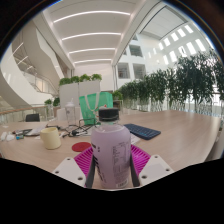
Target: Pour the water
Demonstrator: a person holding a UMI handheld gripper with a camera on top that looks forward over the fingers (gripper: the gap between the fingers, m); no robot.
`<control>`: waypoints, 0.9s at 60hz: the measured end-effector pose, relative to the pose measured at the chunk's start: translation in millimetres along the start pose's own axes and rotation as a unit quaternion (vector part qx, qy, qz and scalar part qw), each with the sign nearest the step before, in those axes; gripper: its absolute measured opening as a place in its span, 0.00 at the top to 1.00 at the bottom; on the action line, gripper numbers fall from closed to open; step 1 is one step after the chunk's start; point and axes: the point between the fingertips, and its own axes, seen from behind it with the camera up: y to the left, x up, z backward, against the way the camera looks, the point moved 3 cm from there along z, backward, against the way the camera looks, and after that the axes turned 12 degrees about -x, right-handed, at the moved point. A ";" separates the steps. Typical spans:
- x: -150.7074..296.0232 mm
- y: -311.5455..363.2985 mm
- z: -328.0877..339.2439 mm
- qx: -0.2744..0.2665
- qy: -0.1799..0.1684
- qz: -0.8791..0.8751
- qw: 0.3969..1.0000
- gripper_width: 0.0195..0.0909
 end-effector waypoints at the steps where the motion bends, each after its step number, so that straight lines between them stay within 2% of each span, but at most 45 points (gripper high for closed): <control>1: 0.7 0.8 -1.0 -0.001 -0.004 -0.002 1.000 0.53; 6: -0.9 -2.9 -2.2 -0.010 -0.004 0.001 1.000 0.53; 11: -3.3 -11.8 -3.3 -0.029 0.050 -0.004 0.998 0.62; 15: -1.8 -10.7 -8.9 -0.044 0.094 -0.017 0.994 0.64; 17: 8.7 -9.3 -9.5 -0.050 0.101 -0.019 0.993 0.66; 19: 15.7 -3.4 -15.8 -0.057 0.094 -0.007 0.994 0.71; 27: 110.9 6.4 -36.6 -0.094 0.048 0.103 0.989 0.71; 34: 169.5 60.7 -62.8 -0.121 -0.002 0.281 0.952 0.71; 37: 182.5 88.3 -75.8 -0.127 -0.026 0.388 0.912 0.71; 40: 171.1 129.5 -91.8 -0.128 -0.049 0.507 0.851 0.71; 41: 178.1 139.4 -90.3 -0.121 -0.055 0.549 0.825 0.71; 46: 154.7 188.1 -115.9 -0.082 -0.087 0.700 0.704 0.72; 54: 120.4 221.7 -137.1 -0.040 -0.084 0.851 0.517 0.71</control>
